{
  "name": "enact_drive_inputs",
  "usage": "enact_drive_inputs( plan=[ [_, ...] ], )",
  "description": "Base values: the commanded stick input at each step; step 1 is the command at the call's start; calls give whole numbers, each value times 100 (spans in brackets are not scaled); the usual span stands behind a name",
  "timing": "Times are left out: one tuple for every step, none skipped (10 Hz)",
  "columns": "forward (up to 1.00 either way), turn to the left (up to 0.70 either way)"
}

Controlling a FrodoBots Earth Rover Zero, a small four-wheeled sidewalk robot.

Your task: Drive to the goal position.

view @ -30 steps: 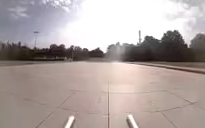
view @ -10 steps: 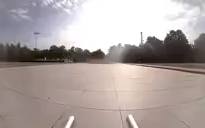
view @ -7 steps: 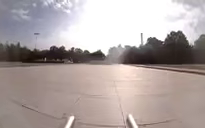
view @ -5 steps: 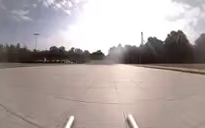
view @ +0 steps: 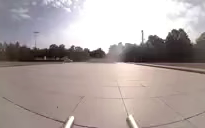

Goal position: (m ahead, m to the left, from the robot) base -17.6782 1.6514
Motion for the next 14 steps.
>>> enact_drive_inputs(
  plan=[
    [100,0],
    [91,-9],
    [81,-19],
    [71,-29],
    [61,-39],
    [50,-50],
    [40,-60],
    [30,-70],
    [20,-80],
    [10,-90],
    [0,-100],
    [0,-100],
    [0,-100],
    [0,-100]
  ],
)
